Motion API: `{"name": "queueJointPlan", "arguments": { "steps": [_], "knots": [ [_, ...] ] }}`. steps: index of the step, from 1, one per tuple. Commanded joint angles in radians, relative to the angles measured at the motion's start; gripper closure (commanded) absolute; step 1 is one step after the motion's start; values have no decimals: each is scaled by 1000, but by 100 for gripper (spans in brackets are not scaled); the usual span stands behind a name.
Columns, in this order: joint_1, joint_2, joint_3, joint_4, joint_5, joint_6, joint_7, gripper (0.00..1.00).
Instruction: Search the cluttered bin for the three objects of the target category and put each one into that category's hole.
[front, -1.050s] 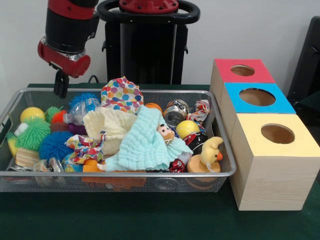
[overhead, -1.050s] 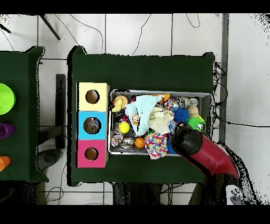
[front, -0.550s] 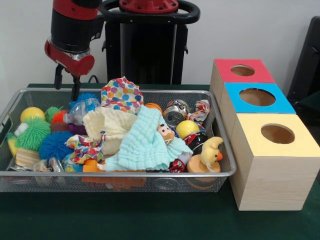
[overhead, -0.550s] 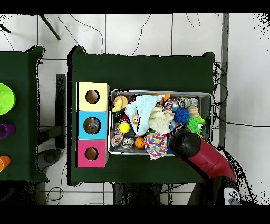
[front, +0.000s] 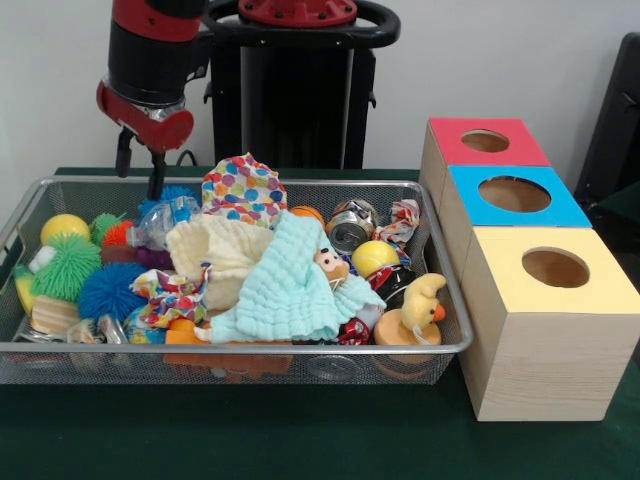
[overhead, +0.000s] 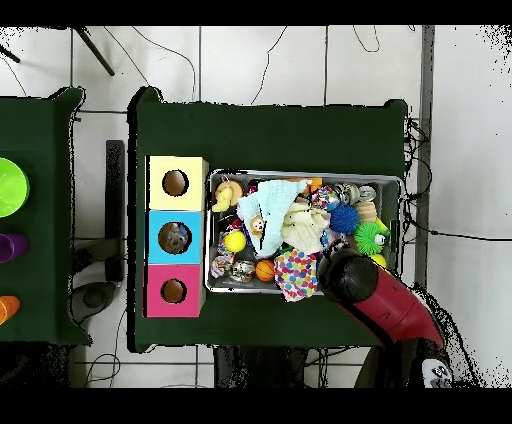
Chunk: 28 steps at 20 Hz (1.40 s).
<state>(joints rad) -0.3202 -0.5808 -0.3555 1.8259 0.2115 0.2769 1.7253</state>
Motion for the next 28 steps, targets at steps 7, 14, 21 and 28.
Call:
{"name": "queueJointPlan", "arguments": {
  "steps": [7, 14, 21, 28],
  "knots": [
    [-42, 17, 83, 26, 32, -87, 213, 0],
    [-66, 39, 114, 26, 23, -143, 208, 0],
    [-46, 49, 101, 18, 35, -147, 221, 0],
    [-58, 66, 111, 12, 45, -148, 221, 0]
  ]
}}
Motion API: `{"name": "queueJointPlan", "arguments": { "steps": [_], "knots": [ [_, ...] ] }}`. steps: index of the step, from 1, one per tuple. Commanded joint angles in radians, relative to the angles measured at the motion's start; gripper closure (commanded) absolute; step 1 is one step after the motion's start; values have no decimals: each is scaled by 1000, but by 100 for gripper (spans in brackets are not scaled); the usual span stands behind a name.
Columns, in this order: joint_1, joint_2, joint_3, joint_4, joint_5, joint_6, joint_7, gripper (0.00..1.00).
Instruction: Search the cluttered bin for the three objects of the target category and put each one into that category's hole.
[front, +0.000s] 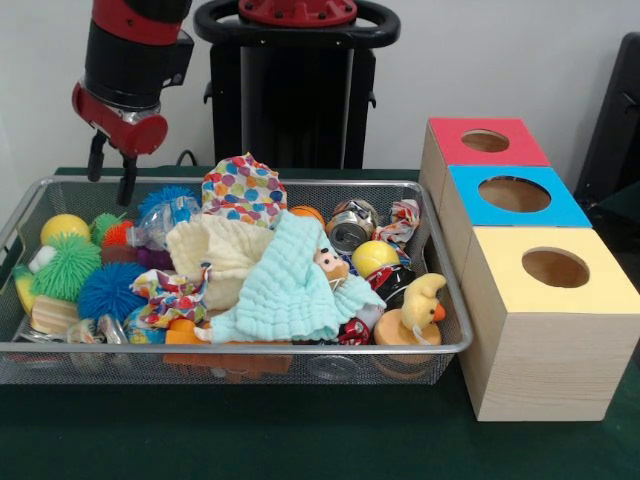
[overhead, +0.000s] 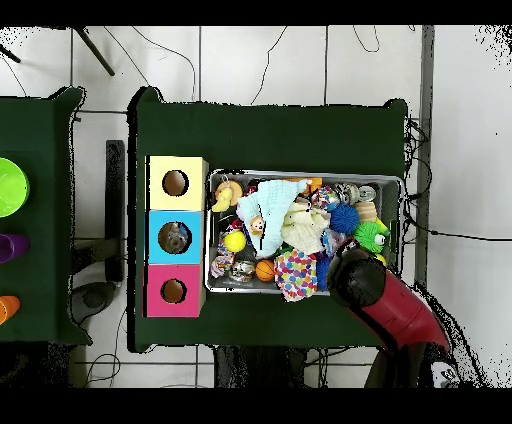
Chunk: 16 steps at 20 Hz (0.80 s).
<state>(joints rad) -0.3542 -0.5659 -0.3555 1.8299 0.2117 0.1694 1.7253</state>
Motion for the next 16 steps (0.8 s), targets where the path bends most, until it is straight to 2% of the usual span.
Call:
{"name": "queueJointPlan", "arguments": {
  "steps": [1, 16],
  "knots": [
    [-24, 53, 112, 8, 47, -37, 223, 0],
    [-40, 91, 143, 46, 64, -127, 261, 0]
  ]
}}
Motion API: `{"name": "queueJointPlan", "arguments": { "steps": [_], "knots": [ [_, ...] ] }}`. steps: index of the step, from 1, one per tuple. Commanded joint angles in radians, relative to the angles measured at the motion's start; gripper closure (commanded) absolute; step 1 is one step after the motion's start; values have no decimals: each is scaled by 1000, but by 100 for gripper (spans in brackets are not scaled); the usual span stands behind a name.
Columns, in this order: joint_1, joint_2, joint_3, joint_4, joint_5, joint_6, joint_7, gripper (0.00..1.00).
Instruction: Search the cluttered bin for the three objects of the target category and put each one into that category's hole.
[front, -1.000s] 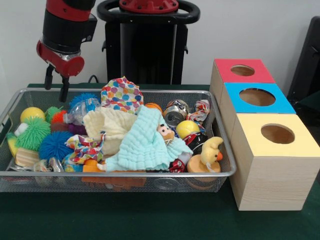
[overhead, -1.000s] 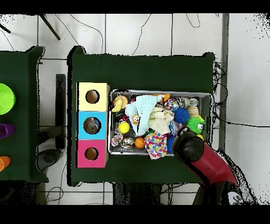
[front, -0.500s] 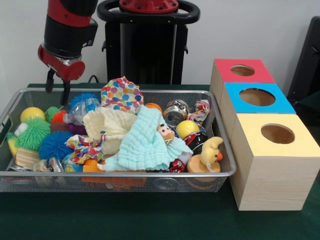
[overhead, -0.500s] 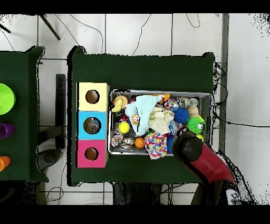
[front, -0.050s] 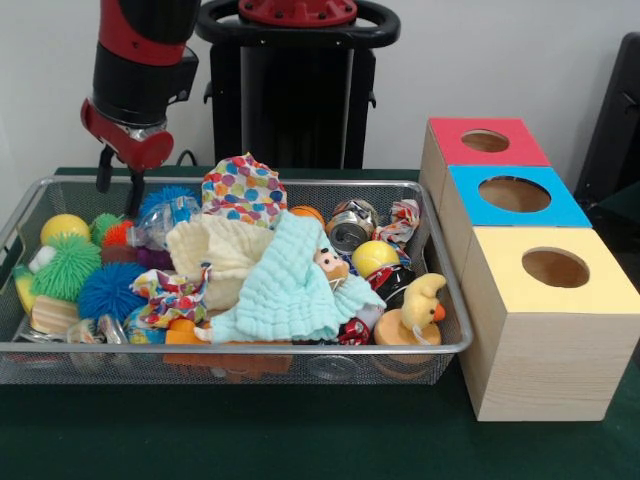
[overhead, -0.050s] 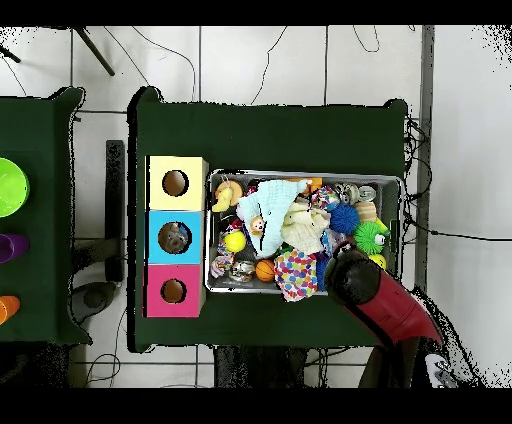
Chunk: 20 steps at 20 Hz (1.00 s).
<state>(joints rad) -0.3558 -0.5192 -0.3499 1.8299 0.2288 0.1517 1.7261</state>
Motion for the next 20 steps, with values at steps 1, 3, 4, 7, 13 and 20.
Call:
{"name": "queueJointPlan", "arguments": {
  "steps": [1, 3, 4, 7, 13, 20],
  "knots": [
    [-43, 47, 141, 49, 47, -116, 262, 0],
    [-55, 49, 149, 58, 44, -128, 264, 0],
    [-56, 54, 151, 60, 46, -134, 267, 0],
    [-55, 69, 155, 59, 54, -152, 278, 0],
    [-54, 74, 169, 74, 58, -185, 301, 0],
    [-39, 93, 167, 78, 70, -213, 321, 0]
  ]
}}
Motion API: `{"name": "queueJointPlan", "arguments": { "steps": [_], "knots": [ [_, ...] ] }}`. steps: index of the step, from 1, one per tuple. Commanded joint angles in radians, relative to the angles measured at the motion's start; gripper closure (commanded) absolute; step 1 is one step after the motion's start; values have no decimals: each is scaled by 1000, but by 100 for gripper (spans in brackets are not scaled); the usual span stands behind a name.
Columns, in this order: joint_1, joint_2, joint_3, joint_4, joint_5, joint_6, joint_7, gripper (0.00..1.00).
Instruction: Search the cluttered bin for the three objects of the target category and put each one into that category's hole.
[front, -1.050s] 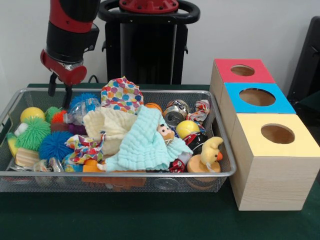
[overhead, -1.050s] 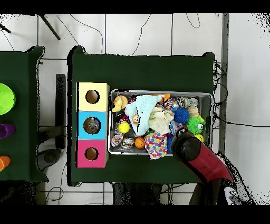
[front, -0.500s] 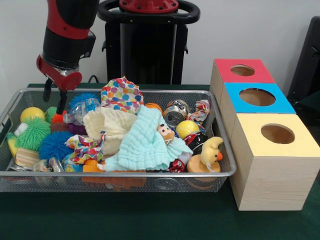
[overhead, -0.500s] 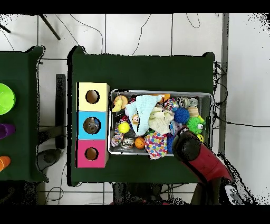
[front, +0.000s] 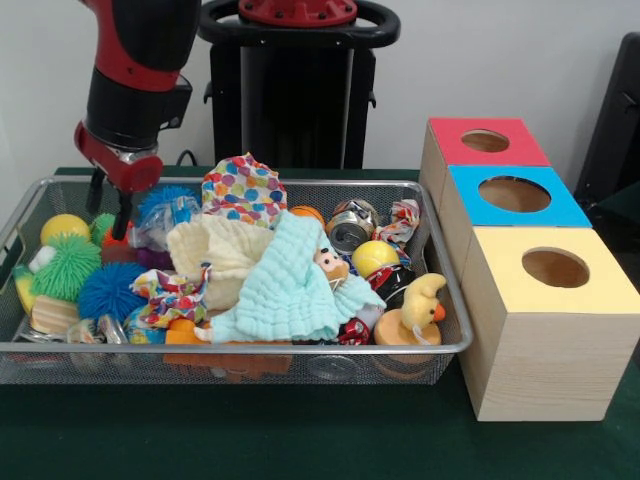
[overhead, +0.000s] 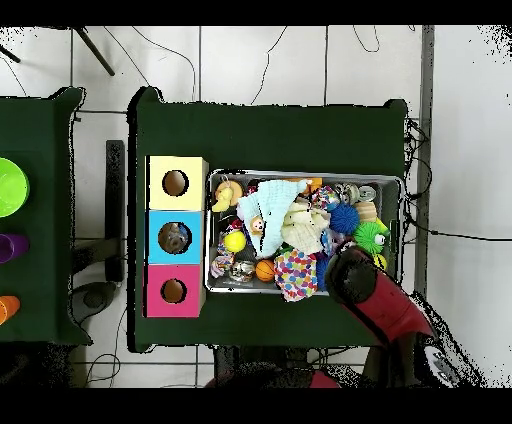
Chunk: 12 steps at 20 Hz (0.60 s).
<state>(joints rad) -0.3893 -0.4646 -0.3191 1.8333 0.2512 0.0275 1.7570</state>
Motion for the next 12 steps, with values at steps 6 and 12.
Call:
{"name": "queueJointPlan", "arguments": {
  "steps": [6, 12],
  "knots": [
    [11, 48, 127, 75, 60, -100, 309, 0],
    [27, 53, 121, 80, 67, -103, 338, 0]
  ]
}}
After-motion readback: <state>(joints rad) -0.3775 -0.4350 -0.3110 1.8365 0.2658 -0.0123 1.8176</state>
